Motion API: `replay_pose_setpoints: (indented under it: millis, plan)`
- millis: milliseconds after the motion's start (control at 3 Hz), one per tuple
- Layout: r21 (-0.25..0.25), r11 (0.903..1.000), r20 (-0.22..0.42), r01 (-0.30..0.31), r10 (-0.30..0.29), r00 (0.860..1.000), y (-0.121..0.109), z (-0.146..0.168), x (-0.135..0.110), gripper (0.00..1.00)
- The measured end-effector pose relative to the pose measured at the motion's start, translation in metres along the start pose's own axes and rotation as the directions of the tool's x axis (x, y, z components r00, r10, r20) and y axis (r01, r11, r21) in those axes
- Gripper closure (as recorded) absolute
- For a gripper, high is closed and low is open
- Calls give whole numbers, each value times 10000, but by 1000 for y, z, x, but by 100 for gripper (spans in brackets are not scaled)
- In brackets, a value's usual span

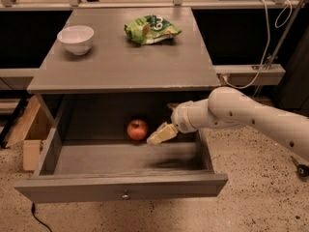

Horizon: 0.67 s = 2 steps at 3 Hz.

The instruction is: Pick apple from top drawer and place on counter

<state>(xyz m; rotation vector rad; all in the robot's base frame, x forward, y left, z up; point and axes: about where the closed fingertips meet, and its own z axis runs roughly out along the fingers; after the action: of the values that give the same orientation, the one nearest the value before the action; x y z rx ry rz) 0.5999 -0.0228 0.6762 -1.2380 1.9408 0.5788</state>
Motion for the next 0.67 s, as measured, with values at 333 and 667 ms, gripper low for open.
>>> replay_pose_setpoints:
  millis: [333, 667]
  plan:
    - [-6, 9997, 401, -252, 252, 9989, 1, 30, -2, 0]
    - [-70, 9992, 587, -390, 394, 9975, 12, 56, -5, 0]
